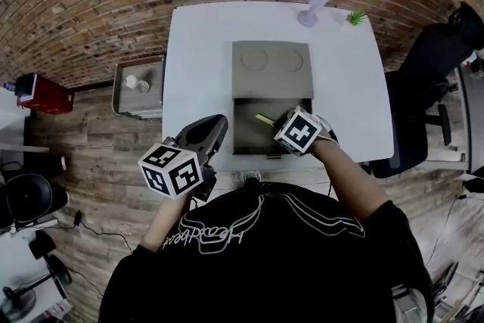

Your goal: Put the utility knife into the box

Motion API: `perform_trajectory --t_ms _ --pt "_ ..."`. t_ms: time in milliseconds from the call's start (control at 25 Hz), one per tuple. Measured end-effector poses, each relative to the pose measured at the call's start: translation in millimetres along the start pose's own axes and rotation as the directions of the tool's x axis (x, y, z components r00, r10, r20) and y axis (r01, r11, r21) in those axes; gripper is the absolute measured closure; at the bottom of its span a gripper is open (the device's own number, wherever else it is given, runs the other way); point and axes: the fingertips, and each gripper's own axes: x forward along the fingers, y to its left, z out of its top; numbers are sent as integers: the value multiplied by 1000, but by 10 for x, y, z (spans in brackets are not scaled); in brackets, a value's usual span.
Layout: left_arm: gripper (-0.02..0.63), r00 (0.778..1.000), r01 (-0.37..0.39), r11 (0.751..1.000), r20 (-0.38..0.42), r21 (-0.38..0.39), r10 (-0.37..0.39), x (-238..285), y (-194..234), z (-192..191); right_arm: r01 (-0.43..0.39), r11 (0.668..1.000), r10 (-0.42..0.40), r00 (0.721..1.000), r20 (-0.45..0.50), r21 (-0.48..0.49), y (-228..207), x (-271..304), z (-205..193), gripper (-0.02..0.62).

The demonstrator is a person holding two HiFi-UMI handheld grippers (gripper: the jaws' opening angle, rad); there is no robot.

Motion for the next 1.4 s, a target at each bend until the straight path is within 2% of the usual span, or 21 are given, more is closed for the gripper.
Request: perform_trajectory --t_ms 200,360,480,680,840,920,1000,1160,1280,1400 --pt "569 1000 0 1000 5 -3 0 20 7 7 -17 999 17 1000 -10 -43 37 3 7 524" --pt "569 1000 0 1000 1 11 0 -2 2 43 -35 999 36 999 13 -27 83 -28 -1 413" --pt "569 1000 7 1000 -6 18 -7 -23 -7 55 11 1000 -11 1000 3 14 6 -59 -102 400" --pt "569 999 33 999 -31 33 -32 -84 -75 64 -8 993 -8 992 124 121 50 -294 24 364" --pt "569 997 60 997 -57 57 -56 -175 -181 77 -29 986 -14 966 258 162 239 -640 217 356" --pt "569 995 74 995 -64 67 -70 -227 -250 94 -60 980 -9 940 341 190 374 -828 313 364" --pt "569 994 94 992 -68 79 -88 -280 -325 114 -94 971 -12 900 436 222 482 -1044 406 382" --pt "569 989 135 986 -69 94 -129 -403 -471 133 -138 948 -75 780 621 288 598 -1523 514 451" --pt "569 985 170 980 -56 100 -165 -489 -576 149 -173 934 -113 688 717 313 705 -1807 566 533" --pt "569 978 207 973 -43 105 -203 -572 -697 145 -171 934 -138 638 758 315 868 -1951 608 594"
